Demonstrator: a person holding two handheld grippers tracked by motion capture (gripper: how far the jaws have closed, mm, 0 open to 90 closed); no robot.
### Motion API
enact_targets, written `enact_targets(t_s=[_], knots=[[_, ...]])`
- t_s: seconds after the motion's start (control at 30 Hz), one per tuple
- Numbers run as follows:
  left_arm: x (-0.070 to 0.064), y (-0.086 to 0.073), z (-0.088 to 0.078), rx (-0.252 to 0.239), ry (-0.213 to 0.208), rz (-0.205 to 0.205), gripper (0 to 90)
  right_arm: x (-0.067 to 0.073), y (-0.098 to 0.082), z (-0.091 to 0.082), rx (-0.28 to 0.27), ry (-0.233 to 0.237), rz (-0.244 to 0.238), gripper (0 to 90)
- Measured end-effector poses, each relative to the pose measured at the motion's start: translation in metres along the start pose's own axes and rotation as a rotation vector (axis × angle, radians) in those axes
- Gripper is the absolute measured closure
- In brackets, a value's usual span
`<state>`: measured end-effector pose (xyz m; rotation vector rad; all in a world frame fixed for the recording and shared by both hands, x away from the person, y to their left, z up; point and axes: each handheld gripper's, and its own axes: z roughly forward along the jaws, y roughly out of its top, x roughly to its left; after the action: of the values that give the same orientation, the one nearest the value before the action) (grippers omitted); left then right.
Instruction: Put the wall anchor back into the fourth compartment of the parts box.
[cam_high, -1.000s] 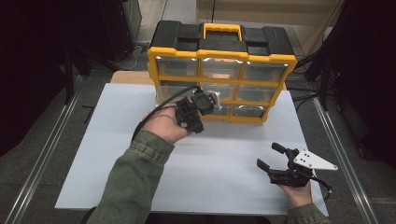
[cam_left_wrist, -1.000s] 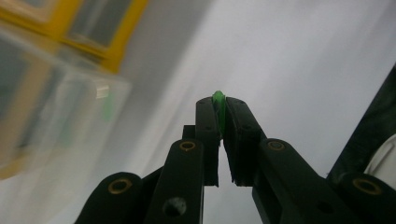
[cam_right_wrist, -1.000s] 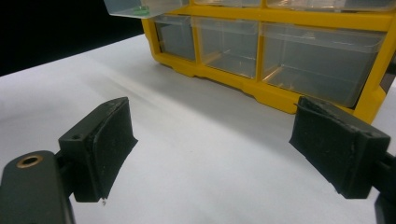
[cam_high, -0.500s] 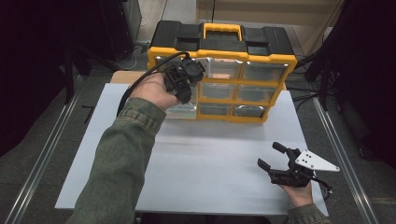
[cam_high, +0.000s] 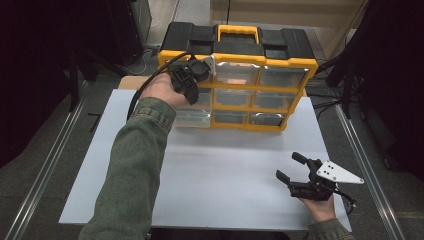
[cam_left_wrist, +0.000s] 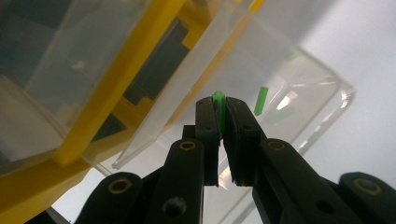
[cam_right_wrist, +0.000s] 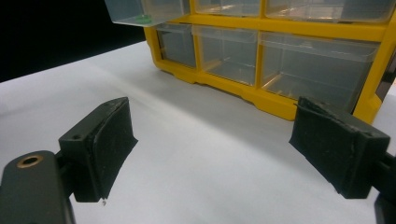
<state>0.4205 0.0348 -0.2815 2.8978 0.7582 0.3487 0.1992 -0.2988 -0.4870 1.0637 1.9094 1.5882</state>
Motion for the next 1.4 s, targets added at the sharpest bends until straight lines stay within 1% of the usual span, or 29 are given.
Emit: enact_targets(t_s=[0.07,0.13,0.2,0.27,0.37,0.43,0.47,0.5,0.53,0.57,0.6,0.67,0.7,0.73,0.83,0.9,0.93,0.97,1.0,1.03,1.1,1.2,1.3,1.4], knots=[[0.001,0.000,0.001,-0.011,-0.008,-0.006,85.0,0.000,0.000,0.000,0.000,0.000,0.001,13.8],[0.000,0.000,0.000,-0.010,-0.009,-0.004,85.0,0.000,0.000,0.000,-0.002,-0.002,0.003,13.8],[0.000,0.000,-0.001,-0.019,-0.021,-0.005,84.9,0.000,0.000,0.000,0.000,-0.001,0.003,13.8],[-0.002,0.000,-0.003,-0.026,-0.010,-0.003,84.9,0.000,0.000,0.000,0.001,0.000,0.001,13.8],[-0.004,-0.001,-0.006,-0.027,-0.005,-0.003,84.7,0.000,0.000,0.000,0.003,-0.001,0.002,13.8],[-0.006,-0.001,-0.008,-0.035,0.010,-0.007,84.4,0.000,0.000,0.000,0.003,-0.001,0.002,13.8],[-0.008,0.000,-0.010,-0.041,0.013,-0.015,82.4,0.000,0.000,0.000,0.003,-0.001,0.002,13.8],[-0.009,0.000,-0.011,-0.040,0.023,-0.020,72.9,0.000,0.000,0.000,0.005,-0.001,0.002,13.8],[-0.010,0.001,-0.014,-0.053,0.018,-0.030,67.4,0.000,0.000,0.001,0.007,0.000,0.001,13.9],[-0.012,0.001,-0.015,-0.069,0.014,-0.030,57.3,0.000,0.000,0.001,0.010,0.001,0.003,13.8],[-0.014,0.001,-0.016,-0.074,0.028,-0.031,48.0,0.000,0.000,0.001,0.010,0.002,0.000,13.8],[-0.017,0.002,-0.018,-0.081,0.041,-0.025,38.2,0.000,0.000,0.001,0.010,0.001,0.003,13.8],[-0.019,0.001,-0.019,-0.085,0.037,-0.023,33.7,0.000,0.000,0.001,0.008,0.000,0.003,13.8],[-0.020,0.001,-0.020,-0.089,0.030,-0.019,31.5,0.000,0.000,0.001,0.008,-0.001,0.001,13.8],[-0.025,-0.001,-0.027,-0.118,0.019,-0.020,30.5,0.000,0.000,0.001,0.008,-0.001,0.002,13.8],[-0.033,-0.003,-0.032,-0.126,0.026,-0.015,30.8,0.000,0.000,0.001,0.009,-0.001,0.001,13.8],[-0.040,-0.004,-0.034,-0.128,0.031,0.000,31.0,0.000,0.000,0.001,0.009,-0.002,0.002,13.9],[-0.045,-0.005,-0.035,-0.130,0.027,0.011,32.8,0.000,0.000,0.001,0.011,0.000,0.002,13.8],[-0.051,-0.006,-0.035,-0.133,0.008,0.016,34.3,0.000,0.000,0.001,0.013,0.000,0.005,13.8],[-0.057,-0.007,-0.034,-0.128,-0.002,0.029,34.3,0.000,0.000,0.002,0.013,0.000,0.005,13.8],[-0.071,-0.010,-0.029,-0.107,-0.007,0.066,34.3,0.000,0.000,0.002,0.014,0.000,0.003,13.9],[-0.084,-0.015,-0.018,-0.098,-0.016,0.095,34.3,0.000,0.000,0.001,0.012,-0.002,0.001,13.9],[-0.092,-0.022,-0.005,-0.098,-0.045,0.111,34.3,0.000,0.000,0.001,0.013,-0.002,0.002,13.9],[-0.100,-0.029,0.015,-0.055,-0.048,0.122,34.3,0.000,0.000,0.001,0.015,-0.002,0.002,13.9]])
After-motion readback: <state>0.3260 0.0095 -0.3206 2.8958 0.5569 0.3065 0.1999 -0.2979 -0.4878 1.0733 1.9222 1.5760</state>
